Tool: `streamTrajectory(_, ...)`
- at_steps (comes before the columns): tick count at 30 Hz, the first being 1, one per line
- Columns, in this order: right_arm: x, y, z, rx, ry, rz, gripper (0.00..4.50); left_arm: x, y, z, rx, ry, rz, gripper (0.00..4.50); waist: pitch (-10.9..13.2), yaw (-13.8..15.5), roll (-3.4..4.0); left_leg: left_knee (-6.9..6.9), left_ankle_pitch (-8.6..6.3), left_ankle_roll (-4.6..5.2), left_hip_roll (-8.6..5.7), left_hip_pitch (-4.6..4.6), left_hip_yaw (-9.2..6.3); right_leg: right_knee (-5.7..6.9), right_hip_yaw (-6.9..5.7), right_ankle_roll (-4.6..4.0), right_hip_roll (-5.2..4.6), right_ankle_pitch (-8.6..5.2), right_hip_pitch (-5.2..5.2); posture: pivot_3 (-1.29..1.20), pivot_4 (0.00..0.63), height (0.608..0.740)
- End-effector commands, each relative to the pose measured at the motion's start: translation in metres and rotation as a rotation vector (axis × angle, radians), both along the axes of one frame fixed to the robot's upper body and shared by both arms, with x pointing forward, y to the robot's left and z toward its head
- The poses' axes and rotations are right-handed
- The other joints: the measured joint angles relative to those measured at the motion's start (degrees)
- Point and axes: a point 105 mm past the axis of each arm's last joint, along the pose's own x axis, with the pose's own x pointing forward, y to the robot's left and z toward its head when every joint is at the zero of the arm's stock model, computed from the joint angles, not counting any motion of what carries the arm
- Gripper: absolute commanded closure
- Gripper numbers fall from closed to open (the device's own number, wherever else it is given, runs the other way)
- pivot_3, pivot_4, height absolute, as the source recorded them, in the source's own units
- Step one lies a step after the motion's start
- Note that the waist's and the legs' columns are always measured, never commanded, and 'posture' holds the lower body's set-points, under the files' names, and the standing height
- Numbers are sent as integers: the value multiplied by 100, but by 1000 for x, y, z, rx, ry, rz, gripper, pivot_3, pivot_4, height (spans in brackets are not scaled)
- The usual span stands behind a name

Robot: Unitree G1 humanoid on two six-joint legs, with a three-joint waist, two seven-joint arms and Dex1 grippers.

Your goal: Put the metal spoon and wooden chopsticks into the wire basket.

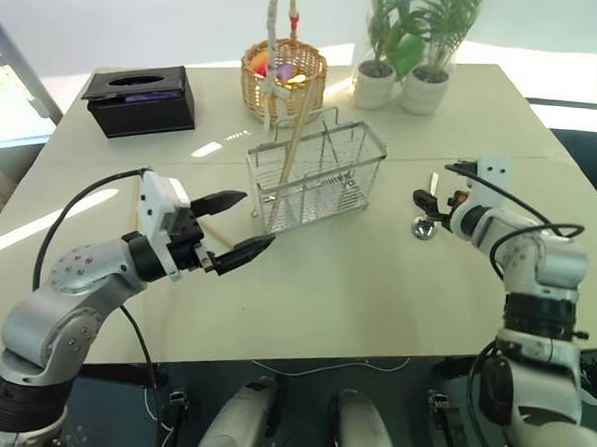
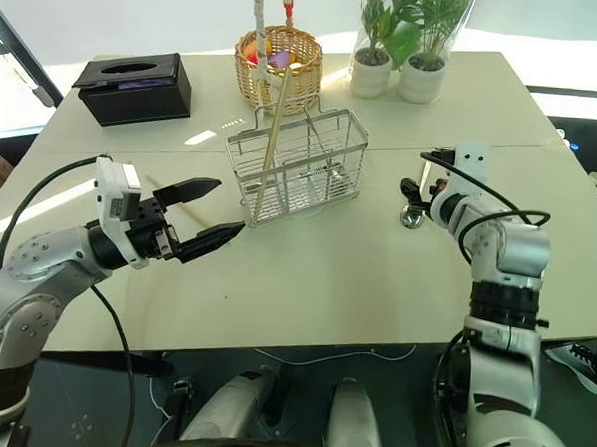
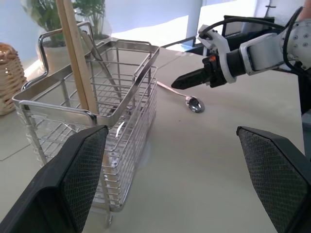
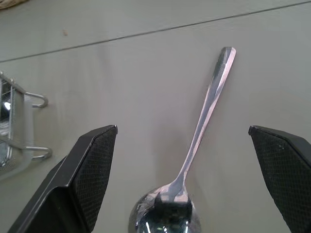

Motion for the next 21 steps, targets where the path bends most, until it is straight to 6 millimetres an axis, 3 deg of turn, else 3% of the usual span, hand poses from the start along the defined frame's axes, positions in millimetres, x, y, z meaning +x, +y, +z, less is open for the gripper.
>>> streamTrajectory(1,12,-6,12,1,-18,10,0,-6,0,11,-4,-63,24,23,0,-5,-1,1,0,-1,0,1,0,0,0,1,0,1,2,0,150,740)
streamTrajectory(5,23,-8,6,-14,26,12,0,-9,0,13,-10,-77,54,23,2,-43,-3,8,0,0,0,3,0,1,0,3,1,5,8,0,150,740)
streamTrajectory(11,36,6,-11,-142,98,55,0,-11,2,20,-24,-109,103,23,2,-127,-3,8,3,-1,0,2,0,1,0,5,1,6,8,0,150,740)
streamTrajectory(17,40,12,-33,-249,149,61,0,-14,2,21,-44,-124,138,23,-1,-157,-8,13,4,-4,1,10,0,3,1,5,5,10,16,0,150,740)
streamTrajectory(21,42,20,-42,-230,173,60,0,-14,3,20,-53,-128,155,23,-6,-160,-17,14,-1,-19,3,43,-2,1,0,-2,7,11,30,0,150,740)
